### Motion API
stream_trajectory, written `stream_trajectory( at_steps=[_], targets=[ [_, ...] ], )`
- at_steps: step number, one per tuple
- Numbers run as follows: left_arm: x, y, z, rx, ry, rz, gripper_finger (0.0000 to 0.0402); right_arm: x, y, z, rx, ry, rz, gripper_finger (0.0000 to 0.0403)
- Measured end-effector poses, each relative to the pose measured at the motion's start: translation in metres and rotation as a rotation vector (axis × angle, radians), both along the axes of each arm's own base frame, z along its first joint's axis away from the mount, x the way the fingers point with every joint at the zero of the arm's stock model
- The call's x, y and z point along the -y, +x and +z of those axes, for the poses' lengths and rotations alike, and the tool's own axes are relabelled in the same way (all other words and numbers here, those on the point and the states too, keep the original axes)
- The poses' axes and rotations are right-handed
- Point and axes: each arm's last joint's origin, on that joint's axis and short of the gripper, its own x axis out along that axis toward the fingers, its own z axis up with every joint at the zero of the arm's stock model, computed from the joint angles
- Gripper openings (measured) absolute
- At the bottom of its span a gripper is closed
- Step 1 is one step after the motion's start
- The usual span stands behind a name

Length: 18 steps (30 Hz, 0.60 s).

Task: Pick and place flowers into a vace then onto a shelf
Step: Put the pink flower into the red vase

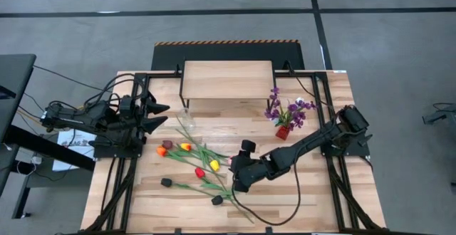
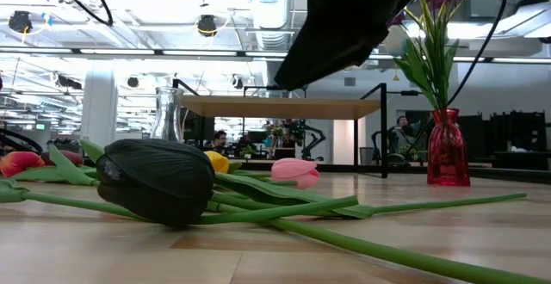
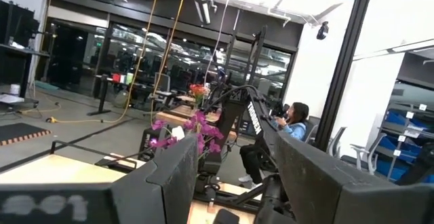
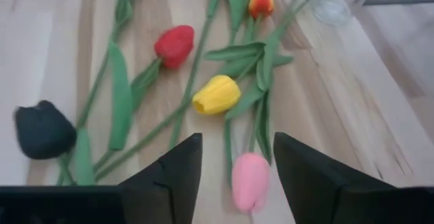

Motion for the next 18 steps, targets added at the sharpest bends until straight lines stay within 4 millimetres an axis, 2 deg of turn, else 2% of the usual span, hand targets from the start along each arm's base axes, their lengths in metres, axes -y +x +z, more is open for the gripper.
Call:
stream_trajectory(
  at_steps=[8, 18],
  targets=[
    [0.0, 0.0, 0.0001, 0.002, -0.02, -0.008, 0.0185, 0.0025, 0.0015, 0.0003, 0.007, -0.001, -0.011, 0.0227],
    [0.0, 0.0, 0.0001, 0.003, -0.033, -0.012, 0.0185, 0.0033, 0.0044, 0.0048, 0.009, -0.027, 0.013, 0.0216]
  ],
)
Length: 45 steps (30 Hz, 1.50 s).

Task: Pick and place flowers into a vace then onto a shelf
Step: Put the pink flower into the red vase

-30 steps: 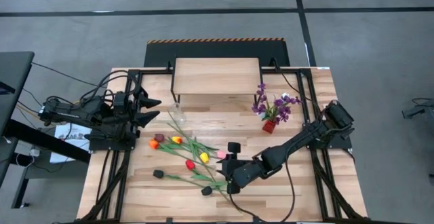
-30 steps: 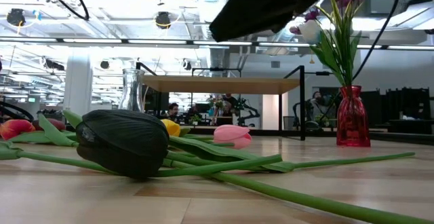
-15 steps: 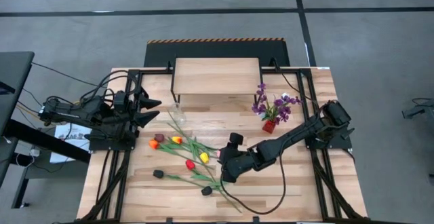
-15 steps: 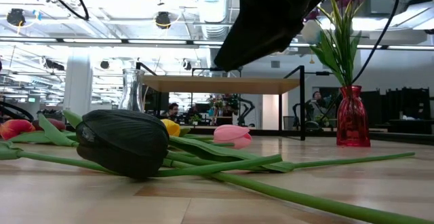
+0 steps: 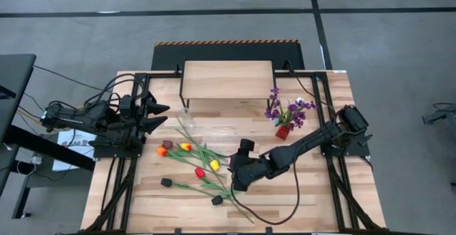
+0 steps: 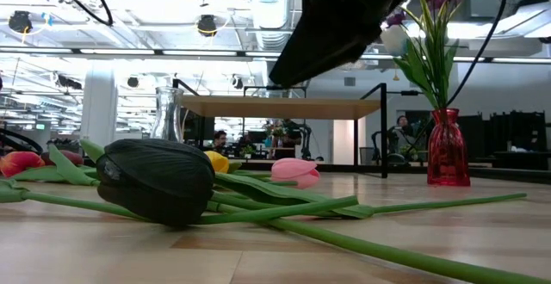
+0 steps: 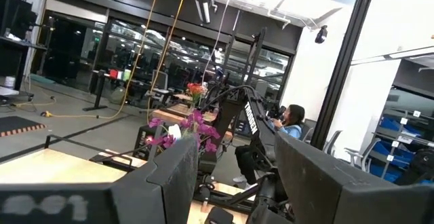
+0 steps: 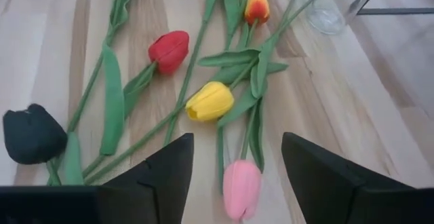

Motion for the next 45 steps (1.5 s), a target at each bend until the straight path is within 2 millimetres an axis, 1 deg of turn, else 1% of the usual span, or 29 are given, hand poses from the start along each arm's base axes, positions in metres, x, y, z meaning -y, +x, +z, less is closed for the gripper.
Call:
stream_trajectory(
  at_steps=[2, 7, 9, 11, 14, 18, 20, 22, 24, 26, 29, 33, 39, 45],
  targets=[
    [0.0, 0.0, 0.0, 0.0, 0.0, 0.0, 0.0185, -0.002, 0.004, 0.009, 0.021, -0.012, 0.025, 0.0215],
    [0.0, 0.0, 0.0, 0.0, 0.0, 0.0, 0.0185, -0.017, 0.01, 0.037, 0.066, -0.082, 0.131, 0.0215],
    [0.0, 0.0, 0.0, 0.0, 0.0, 0.0, 0.0185, -0.02, 0.01, 0.043, 0.047, -0.102, 0.15, 0.0215],
    [0.0, 0.0, 0.0, 0.0, 0.0, 0.0, 0.0185, -0.017, 0.009, 0.043, 0.008, -0.123, 0.135, 0.0215],
    [0.0, 0.0, 0.0, 0.0, 0.0, -0.001, 0.0185, -0.004, 0.009, 0.039, -0.041, -0.123, 0.069, 0.0215],
    [0.0, 0.0, 0.0, -0.001, 0.001, -0.001, 0.0185, 0.011, 0.018, 0.02, -0.114, -0.139, 0.02, 0.0215],
    [0.0, 0.0, 0.0, -0.004, -0.002, -0.002, 0.0185, 0.013, 0.026, 0.01, -0.113, -0.119, 0.02, 0.0215],
    [0.0, 0.0, -0.001, -0.01, -0.002, -0.002, 0.0185, 0.016, 0.026, 0.0, -0.161, -0.132, 0.018, 0.0215],
    [0.0, 0.0, -0.001, -0.013, -0.001, -0.002, 0.0185, 0.015, 0.033, -0.009, -0.15, -0.127, 0.013, 0.0215],
    [0.0, 0.001, -0.002, -0.019, 0.0, -0.003, 0.0185, 0.016, 0.032, -0.017, -0.187, -0.134, 0.006, 0.0215],
    [0.0, 0.001, -0.002, -0.026, 0.001, -0.003, 0.0185, 0.019, 0.037, -0.024, -0.183, -0.124, -0.017, 0.0214],
    [0.0, 0.002, -0.003, -0.033, 0.003, -0.003, 0.0185, 0.028, 0.041, -0.043, -0.232, -0.122, -0.049, 0.0214],
    [0.001, 0.002, -0.003, -0.036, 0.002, -0.004, 0.0185, 0.03, 0.045, -0.057, -0.259, -0.087, -0.039, 0.0214],
    [0.001, 0.002, -0.003, -0.036, 0.002, -0.004, 0.0185, 0.024, 0.043, -0.055, -0.258, -0.09, -0.017, 0.0214]
  ],
)
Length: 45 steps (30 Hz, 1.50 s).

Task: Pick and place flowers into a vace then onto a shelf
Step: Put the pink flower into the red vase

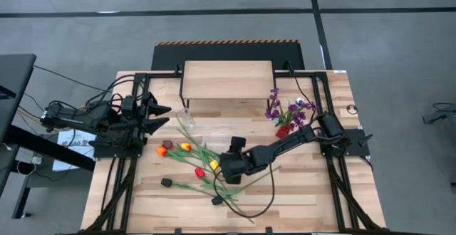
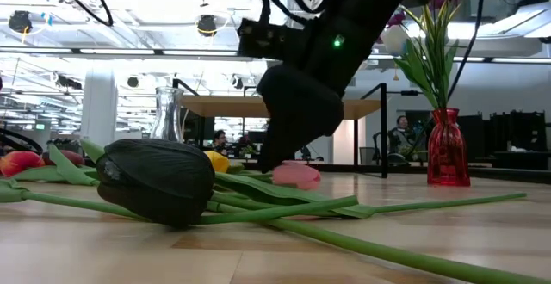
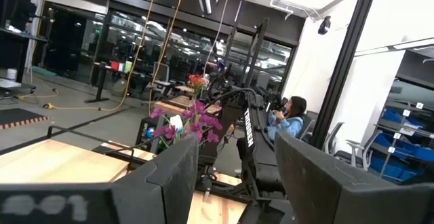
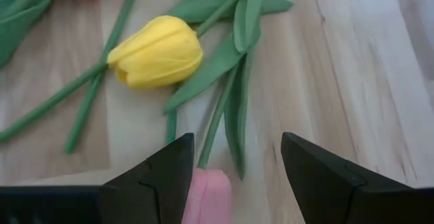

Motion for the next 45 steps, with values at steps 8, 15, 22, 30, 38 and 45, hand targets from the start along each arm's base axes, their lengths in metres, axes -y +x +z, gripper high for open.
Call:
stream_trajectory(
  at_steps=[8, 15, 22, 30, 38, 45],
  targets=[
    [0.0, 0.0, 0.0, 0.0, 0.0, 0.0, 0.0185, -0.0024, -0.0002, -0.0004, -0.019, 0.061, 0.035, 0.0214],
    [0.0, 0.0, 0.0, 0.0, -0.001, 0.0, 0.0185, -0.0006, 0.0001, -0.0015, -0.028, 0.058, 0.039, 0.0188],
    [0.0, 0.0, 0.0, 0.0, -0.001, 0.0, 0.0185, 0.0013, 0.0007, -0.0015, -0.028, 0.059, 0.035, 0.0114],
    [0.0, 0.0, 0.0, 0.0, -0.001, 0.0, 0.0185, 0.0006, 0.0006, -0.0018, -0.037, 0.089, 0.049, 0.0057],
    [0.0, 0.0, 0.0, 0.0, -0.001, 0.0, 0.0185, 0.0005, 0.0003, -0.002, -0.041, 0.098, 0.047, 0.0005],
    [0.0, 0.0, 0.0, 0.0, -0.001, 0.0, 0.0185, 0.0009, 0.0005, -0.002, -0.042, 0.103, 0.045, 0.0035]
  ],
)
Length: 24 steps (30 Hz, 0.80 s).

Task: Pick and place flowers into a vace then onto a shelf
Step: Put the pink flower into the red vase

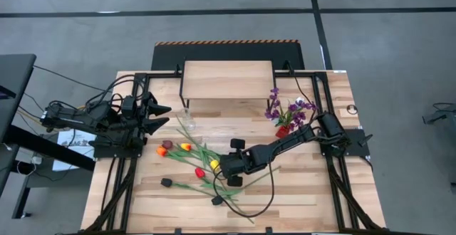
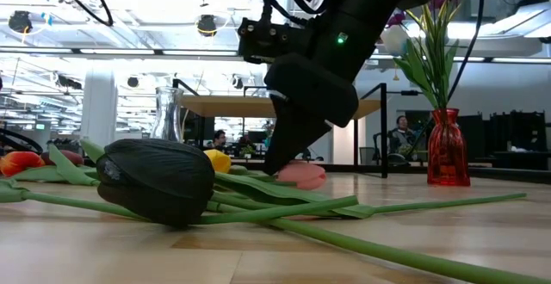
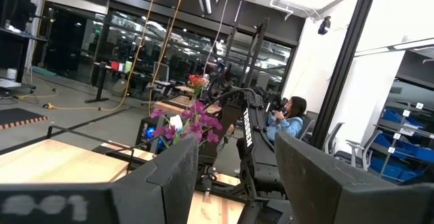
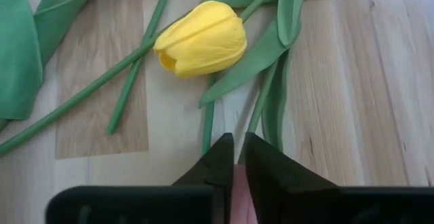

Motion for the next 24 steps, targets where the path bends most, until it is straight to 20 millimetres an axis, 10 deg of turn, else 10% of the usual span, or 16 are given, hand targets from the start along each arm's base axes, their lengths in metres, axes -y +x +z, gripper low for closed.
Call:
stream_trajectory(
  at_steps=[13, 24],
  targets=[
    [0.0, 0.0, 0.0, -0.001, 0.0, 0.0, 0.0185, 0.004, 0.001, -0.007, -0.026, 0.017, -0.018, 0.0088],
    [0.0, 0.0, -0.001, -0.006, 0.001, 0.0, 0.0185, 0.001, 0.002, -0.016, -0.031, 0.003, -0.027, 0.0044]
  ],
)
